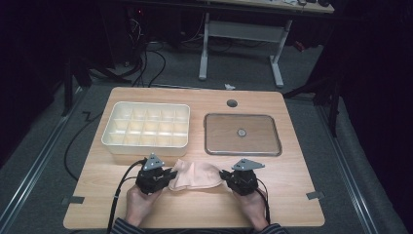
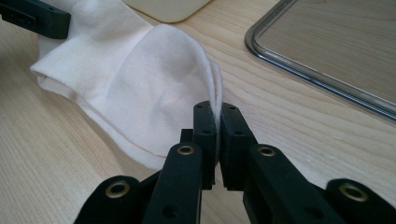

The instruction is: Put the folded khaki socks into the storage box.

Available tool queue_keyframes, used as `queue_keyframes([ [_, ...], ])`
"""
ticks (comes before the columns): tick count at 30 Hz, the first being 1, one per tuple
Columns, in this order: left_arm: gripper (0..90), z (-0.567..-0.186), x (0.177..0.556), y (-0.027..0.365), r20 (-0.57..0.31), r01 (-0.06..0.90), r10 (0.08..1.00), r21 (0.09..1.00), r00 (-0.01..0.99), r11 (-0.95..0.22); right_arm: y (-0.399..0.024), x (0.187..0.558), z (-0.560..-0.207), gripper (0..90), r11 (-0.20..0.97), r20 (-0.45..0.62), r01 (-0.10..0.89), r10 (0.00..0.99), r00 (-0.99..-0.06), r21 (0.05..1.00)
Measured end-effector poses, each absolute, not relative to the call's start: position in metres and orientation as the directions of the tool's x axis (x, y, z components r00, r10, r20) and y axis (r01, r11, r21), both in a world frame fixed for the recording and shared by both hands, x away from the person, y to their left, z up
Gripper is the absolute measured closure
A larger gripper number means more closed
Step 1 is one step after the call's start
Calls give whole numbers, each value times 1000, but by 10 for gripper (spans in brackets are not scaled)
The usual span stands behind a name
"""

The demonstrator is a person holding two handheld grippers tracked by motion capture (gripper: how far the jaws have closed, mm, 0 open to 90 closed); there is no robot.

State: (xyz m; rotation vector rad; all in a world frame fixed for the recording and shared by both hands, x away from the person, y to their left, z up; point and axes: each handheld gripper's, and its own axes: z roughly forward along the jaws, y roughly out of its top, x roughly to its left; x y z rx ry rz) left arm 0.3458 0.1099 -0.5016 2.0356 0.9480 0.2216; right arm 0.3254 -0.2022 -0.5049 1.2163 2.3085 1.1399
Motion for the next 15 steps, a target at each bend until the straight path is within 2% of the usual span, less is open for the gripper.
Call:
queue_keyframes([
  [15, 784, -509, 352, 92, -184, 550, 685, 751, 705, -365, -221, 324, -510, 861, 305, 108, 590, 820, -562, 748],
])
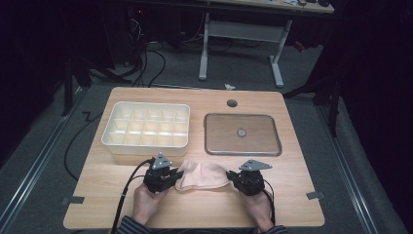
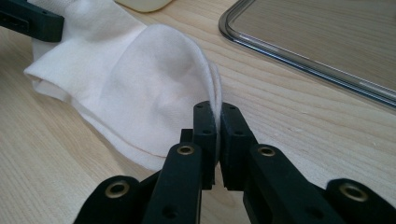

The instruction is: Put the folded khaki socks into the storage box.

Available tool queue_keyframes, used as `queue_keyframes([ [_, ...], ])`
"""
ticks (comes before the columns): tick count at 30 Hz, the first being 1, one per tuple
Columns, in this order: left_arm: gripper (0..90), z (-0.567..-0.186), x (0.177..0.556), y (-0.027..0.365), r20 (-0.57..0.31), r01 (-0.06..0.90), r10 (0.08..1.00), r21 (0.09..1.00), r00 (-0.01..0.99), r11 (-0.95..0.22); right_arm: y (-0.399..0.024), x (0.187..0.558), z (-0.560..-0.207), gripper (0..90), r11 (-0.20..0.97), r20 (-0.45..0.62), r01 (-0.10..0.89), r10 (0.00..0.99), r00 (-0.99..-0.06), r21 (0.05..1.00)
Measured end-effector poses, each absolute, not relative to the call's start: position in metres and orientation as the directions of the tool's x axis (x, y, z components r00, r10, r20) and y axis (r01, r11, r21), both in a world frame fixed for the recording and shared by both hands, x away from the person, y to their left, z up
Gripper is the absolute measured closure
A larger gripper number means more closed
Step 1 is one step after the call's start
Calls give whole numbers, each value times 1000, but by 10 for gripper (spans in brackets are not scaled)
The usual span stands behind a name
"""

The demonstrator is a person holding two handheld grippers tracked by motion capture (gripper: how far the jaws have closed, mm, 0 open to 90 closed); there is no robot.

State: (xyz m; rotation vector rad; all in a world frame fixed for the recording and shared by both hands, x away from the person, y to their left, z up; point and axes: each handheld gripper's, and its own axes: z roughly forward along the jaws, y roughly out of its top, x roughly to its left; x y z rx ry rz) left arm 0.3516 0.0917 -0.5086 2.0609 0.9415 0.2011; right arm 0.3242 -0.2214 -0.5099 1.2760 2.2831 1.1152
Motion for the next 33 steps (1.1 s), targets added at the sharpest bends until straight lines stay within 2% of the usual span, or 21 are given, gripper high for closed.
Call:
queue_keyframes([
  [8, 771, -518, 355, 85, -159, 557, 703, 737, 693, -383, -224, 327, -518, 859, 301, 120, 609, 826, -552, 734],
  [12, 722, -522, 356, 84, -140, 562, 720, 731, 679, -388, -225, 329, -523, 850, 307, 113, 614, 829, -548, 727],
  [17, 576, -528, 355, 87, -121, 573, 754, 730, 646, -374, -224, 331, -527, 772, 317, 103, 619, 832, -545, 719],
  [24, 468, -535, 351, 89, -46, 520, 768, 761, 639, -387, -223, 331, -528, 646, 324, 66, 609, 846, -528, 724],
  [33, 433, -535, 352, 90, -57, 532, 777, 760, 627, -374, -225, 330, -531, 532, 330, 30, 585, 854, -519, 740],
])
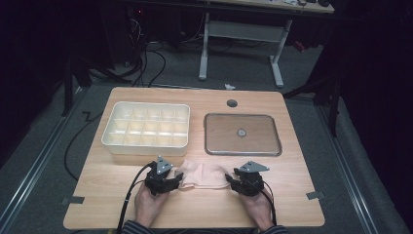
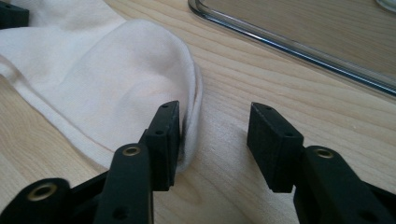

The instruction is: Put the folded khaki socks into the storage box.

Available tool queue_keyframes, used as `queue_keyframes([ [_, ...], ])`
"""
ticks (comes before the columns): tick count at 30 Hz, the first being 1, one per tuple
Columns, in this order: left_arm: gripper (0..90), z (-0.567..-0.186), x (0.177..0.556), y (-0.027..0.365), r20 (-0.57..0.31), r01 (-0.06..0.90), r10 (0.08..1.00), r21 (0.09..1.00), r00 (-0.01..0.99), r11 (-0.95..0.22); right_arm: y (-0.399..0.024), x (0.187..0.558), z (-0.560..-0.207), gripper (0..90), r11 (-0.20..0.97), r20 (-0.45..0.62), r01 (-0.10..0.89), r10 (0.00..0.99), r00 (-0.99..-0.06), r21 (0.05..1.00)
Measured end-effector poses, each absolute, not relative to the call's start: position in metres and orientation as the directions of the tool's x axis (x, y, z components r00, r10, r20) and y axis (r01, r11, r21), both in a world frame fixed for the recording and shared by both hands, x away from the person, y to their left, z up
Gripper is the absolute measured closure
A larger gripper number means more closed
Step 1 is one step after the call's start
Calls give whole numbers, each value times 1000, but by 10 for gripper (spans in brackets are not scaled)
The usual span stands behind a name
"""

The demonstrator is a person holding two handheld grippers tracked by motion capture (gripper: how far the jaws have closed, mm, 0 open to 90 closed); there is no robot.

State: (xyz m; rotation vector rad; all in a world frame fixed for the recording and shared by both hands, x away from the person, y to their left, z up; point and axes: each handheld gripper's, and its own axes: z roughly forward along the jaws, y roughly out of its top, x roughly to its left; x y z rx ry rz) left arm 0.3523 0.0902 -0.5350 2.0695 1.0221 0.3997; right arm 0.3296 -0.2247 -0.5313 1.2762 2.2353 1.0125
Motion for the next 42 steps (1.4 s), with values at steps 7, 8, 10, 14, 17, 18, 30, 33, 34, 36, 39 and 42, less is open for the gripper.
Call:
queue_keyframes([
  [7, 338, -535, 353, 90, -61, 542, 784, 755, 618, -369, -228, 329, -528, 497, 294, 39, 602, 878, -478, 742],
  [8, 331, -535, 353, 90, -59, 543, 784, 754, 618, -370, -229, 329, -526, 494, 288, 44, 605, 880, -473, 742],
  [10, 330, -535, 353, 90, -56, 542, 785, 754, 617, -372, -232, 327, -522, 484, 269, 61, 612, 885, -463, 744],
  [14, 331, -535, 353, 90, -60, 543, 785, 754, 617, -370, -236, 322, -513, 494, 235, 97, 610, 882, -460, 757],
  [17, 332, -535, 353, 91, -63, 543, 784, 755, 617, -367, -234, 321, -508, 519, 248, 97, 593, 867, -488, 766],
  [18, 335, -535, 353, 91, -67, 545, 784, 755, 617, -365, -232, 319, -505, 532, 246, 98, 577, 861, -499, 779],
  [30, 432, -535, 351, 97, -106, 553, 784, 766, 612, -328, -181, 323, -504, 754, 342, 113, 546, 764, -636, 765],
  [33, 460, -534, 350, 98, -131, 556, 779, 773, 613, -307, -166, 326, -509, 784, 376, 112, 547, 741, -663, 747],
  [34, 468, -534, 350, 99, -149, 558, 773, 775, 617, -297, -163, 327, -510, 790, 385, 110, 546, 736, -668, 744],
  [36, 475, -534, 349, 99, -158, 559, 765, 774, 624, -296, -155, 329, -513, 800, 397, 112, 547, 727, -677, 737],
  [39, 502, -535, 350, 99, -164, 561, 758, 771, 632, -302, -147, 330, -515, 812, 413, 106, 544, 719, -687, 731],
  [42, 533, -535, 350, 99, -171, 570, 758, 765, 630, -301, -141, 331, -517, 820, 427, 97, 541, 714, -693, 725],
])
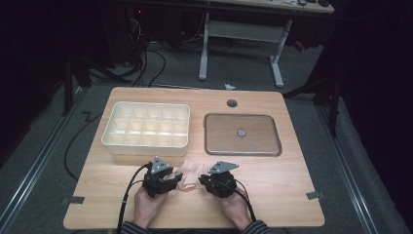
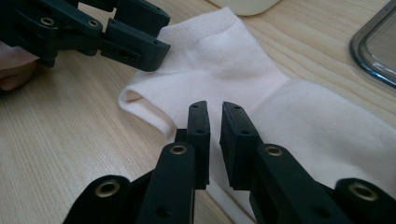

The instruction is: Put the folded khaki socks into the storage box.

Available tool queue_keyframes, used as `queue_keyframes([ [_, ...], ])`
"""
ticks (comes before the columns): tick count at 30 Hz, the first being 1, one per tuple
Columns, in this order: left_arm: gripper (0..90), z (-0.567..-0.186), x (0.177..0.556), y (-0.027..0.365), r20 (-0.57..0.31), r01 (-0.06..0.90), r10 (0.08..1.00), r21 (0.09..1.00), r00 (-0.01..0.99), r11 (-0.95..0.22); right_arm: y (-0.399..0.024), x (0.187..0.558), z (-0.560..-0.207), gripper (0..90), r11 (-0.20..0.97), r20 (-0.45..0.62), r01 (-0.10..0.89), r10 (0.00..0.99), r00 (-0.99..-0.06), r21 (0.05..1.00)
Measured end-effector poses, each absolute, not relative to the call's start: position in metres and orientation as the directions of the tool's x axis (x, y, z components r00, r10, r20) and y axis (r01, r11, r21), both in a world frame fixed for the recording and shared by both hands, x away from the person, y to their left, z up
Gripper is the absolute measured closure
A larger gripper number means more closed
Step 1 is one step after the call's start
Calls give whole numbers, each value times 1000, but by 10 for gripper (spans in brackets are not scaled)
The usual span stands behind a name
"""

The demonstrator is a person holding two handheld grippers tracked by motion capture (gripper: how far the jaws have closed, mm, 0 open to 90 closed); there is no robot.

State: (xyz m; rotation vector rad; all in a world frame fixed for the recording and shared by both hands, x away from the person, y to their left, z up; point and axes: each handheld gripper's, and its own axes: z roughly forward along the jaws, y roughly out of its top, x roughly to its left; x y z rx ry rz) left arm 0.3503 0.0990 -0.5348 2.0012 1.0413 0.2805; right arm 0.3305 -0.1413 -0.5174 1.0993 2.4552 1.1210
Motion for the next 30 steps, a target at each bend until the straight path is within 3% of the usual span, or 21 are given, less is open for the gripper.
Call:
queue_keyframes([
  [21, 762, -536, 355, 99, -204, 584, 741, 756, 640, -296, -125, 332, -526, 832, 465, 78, 532, 697, -713, 708],
  [30, 833, -536, 360, 104, -263, 608, 718, 746, 645, -272, -125, 335, -527, 831, 468, 86, 533, 689, -719, 705],
])
